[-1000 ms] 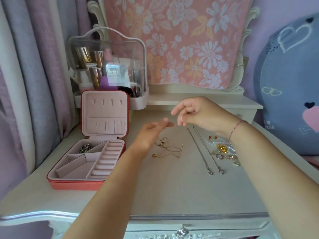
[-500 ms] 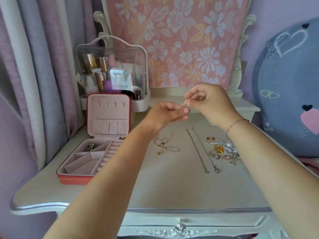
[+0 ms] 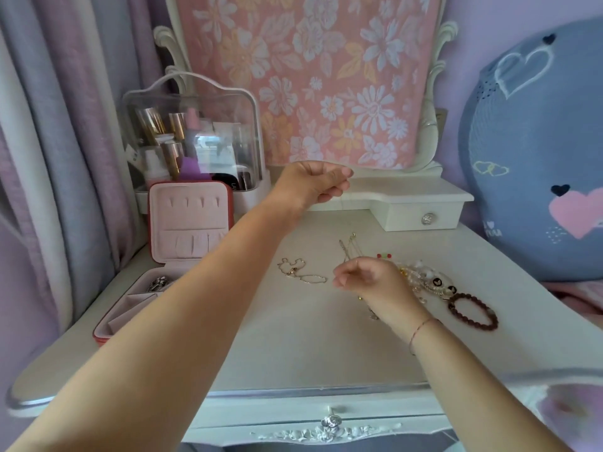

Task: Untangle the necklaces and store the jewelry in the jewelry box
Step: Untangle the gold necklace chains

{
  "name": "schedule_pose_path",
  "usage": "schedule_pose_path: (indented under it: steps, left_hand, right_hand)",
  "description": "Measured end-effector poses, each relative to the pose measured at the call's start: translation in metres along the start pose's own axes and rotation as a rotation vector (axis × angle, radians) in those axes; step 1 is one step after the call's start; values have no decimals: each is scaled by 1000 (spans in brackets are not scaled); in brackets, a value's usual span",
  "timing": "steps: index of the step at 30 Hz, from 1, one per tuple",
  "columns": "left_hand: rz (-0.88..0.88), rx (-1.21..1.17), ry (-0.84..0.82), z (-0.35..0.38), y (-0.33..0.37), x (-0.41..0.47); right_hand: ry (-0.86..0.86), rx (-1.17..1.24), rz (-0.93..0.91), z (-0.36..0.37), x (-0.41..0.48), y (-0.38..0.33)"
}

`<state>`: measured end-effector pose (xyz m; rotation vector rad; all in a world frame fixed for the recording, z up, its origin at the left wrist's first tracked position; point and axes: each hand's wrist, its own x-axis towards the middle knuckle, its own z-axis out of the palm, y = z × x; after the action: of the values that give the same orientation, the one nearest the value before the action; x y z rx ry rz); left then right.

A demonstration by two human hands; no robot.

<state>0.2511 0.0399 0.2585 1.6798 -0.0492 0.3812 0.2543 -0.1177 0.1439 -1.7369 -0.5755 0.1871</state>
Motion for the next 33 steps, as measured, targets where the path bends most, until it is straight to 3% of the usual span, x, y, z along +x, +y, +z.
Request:
schedule_pose_path:
  steps: [7,13,17,33]
  left_hand:
    - [-122,-30,120,-8,-22,27]
    - [-200,43,148,-9,-67,45]
    - [-262,124,131,-8,-97,51]
    - [-315,599,73,-3,-172,75]
  right_hand:
    - [220,-59,-8,11,-32,9]
    - [344,-475,-33,23,-50,12]
    - [343,-645,-24,27,-54,15]
    - [340,-755,174,29,-47,12]
